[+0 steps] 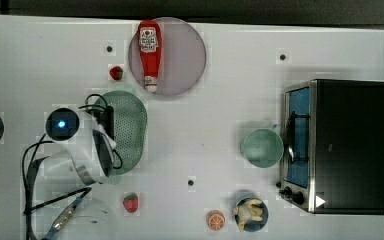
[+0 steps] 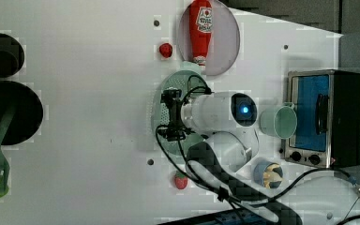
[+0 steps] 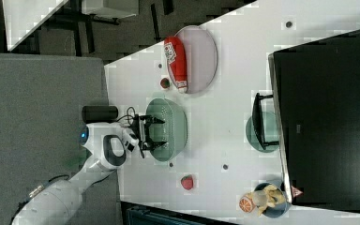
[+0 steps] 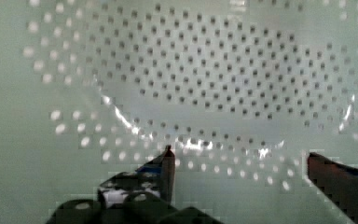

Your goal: Drag strainer right to left.

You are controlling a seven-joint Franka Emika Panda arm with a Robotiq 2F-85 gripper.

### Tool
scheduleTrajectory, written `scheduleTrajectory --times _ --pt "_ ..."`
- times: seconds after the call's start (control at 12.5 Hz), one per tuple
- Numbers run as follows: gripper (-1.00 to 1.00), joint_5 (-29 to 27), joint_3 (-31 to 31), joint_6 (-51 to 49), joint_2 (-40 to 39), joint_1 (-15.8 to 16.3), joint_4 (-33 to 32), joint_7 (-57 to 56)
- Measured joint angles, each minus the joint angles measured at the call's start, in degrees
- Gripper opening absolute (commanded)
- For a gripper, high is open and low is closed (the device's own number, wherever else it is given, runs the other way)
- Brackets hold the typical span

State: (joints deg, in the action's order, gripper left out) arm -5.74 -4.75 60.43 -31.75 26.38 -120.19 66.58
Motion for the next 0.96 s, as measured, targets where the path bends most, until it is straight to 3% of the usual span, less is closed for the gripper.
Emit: scheduleTrajectory --times 0.96 --pt "1.00 -1.8 -0.6 -2.1 -9.8 10.0 15.3 10.7"
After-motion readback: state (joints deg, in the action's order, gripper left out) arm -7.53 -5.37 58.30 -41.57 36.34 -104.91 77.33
